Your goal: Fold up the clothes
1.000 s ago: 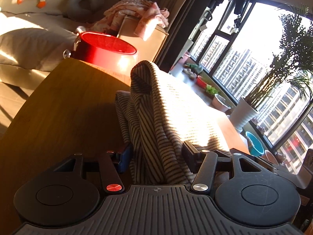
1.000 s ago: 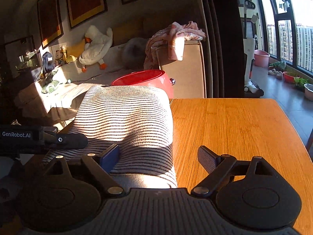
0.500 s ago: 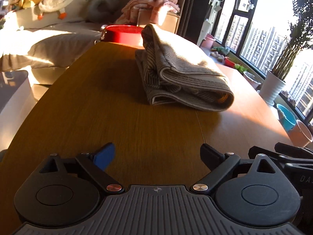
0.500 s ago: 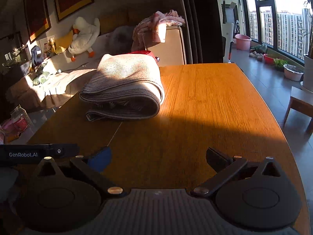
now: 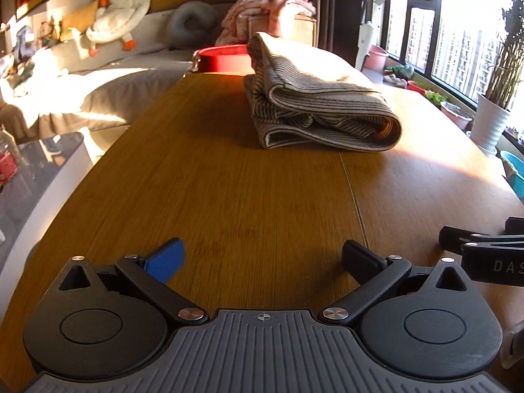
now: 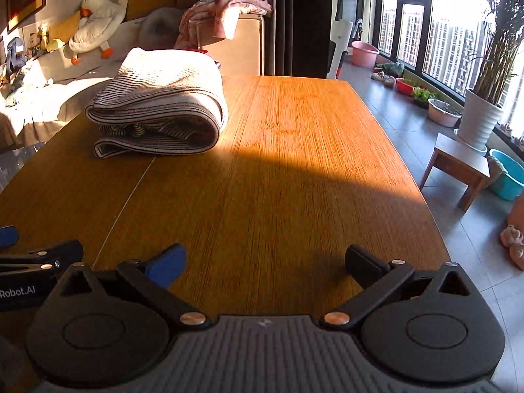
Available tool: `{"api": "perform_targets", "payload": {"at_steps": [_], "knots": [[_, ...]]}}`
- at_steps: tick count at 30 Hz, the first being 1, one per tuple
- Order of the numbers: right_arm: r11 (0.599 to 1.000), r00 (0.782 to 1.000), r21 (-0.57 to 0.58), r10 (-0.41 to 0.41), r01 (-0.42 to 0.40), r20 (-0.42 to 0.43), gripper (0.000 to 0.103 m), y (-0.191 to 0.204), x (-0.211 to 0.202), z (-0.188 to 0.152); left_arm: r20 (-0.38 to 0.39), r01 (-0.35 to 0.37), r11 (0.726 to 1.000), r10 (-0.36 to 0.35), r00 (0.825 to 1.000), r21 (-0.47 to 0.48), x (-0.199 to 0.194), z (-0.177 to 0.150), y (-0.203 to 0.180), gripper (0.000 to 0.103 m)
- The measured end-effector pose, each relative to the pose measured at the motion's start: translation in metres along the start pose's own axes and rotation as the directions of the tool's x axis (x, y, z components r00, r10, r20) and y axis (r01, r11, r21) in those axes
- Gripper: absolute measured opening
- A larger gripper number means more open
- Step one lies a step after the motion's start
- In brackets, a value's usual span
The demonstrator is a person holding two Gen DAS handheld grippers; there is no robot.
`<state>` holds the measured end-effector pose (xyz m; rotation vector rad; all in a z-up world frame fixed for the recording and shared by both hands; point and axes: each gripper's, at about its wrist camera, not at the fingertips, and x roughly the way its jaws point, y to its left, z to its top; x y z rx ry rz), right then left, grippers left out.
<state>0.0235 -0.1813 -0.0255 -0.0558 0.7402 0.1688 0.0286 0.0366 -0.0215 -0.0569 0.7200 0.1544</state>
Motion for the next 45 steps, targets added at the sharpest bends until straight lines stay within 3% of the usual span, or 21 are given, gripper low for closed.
{"api": "perform_targets", "payload": {"at_steps": [45], "knots": [[1.0, 1.0, -0.012, 0.024, -0.024, 0.005, 0.103, 0.0005, 0.0013, 0.0011, 0.003, -0.012, 1.0, 0.012, 1.0, -0.005, 0.0041, 0.0028, -0.0013, 0.103]]}}
